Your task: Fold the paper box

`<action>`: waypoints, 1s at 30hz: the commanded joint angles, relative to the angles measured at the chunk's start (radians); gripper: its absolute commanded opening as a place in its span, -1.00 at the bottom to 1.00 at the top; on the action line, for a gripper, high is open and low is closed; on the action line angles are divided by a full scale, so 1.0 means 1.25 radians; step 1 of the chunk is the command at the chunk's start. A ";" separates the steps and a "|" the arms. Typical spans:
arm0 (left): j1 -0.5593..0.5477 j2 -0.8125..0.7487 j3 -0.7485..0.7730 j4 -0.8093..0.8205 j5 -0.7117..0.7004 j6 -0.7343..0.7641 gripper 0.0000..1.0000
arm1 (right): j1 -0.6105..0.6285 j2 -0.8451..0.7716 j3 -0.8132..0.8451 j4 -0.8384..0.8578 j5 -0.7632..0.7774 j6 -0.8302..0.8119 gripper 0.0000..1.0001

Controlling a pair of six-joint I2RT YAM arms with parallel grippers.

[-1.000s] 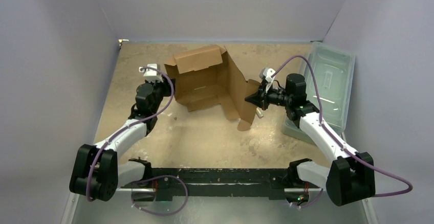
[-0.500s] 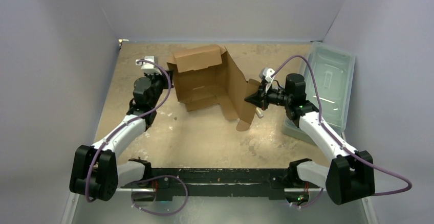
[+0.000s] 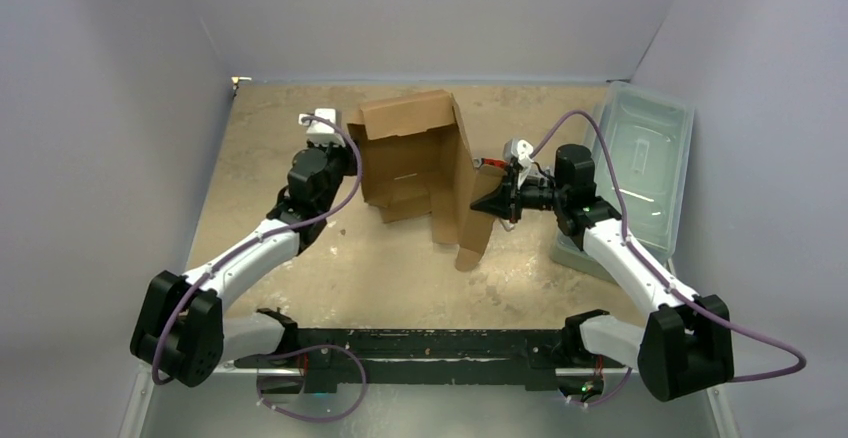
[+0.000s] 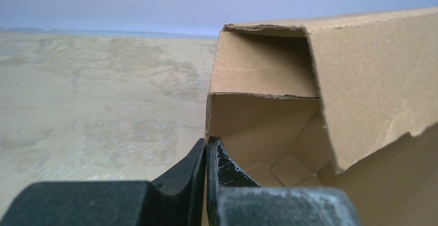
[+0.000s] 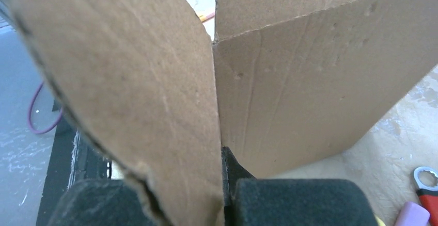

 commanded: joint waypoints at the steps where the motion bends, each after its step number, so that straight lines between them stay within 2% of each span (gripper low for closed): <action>1: -0.004 -0.014 0.043 -0.066 -0.213 0.063 -1.00 | 0.006 -0.019 0.015 -0.026 -0.053 -0.036 -1.00; 5: -0.005 -0.032 0.052 -0.082 -0.252 0.131 -1.00 | 0.008 -0.016 0.025 -0.058 -0.041 -0.066 -1.00; 12: -0.005 -0.089 -0.020 0.023 -0.168 0.188 -1.00 | 0.008 -0.022 0.039 -0.078 0.135 -0.074 -0.97; 19: -0.006 -0.124 -0.076 0.054 -0.130 0.215 -1.00 | -0.023 -0.066 0.052 -0.079 0.209 -0.064 -0.32; 24: -0.007 -0.155 -0.100 0.048 -0.108 0.215 -1.00 | -0.043 -0.069 0.060 -0.045 0.191 -0.009 -0.01; 30: -0.011 -0.182 -0.108 0.025 -0.099 0.190 -1.00 | -0.042 -0.040 0.095 -0.007 0.186 0.039 -0.01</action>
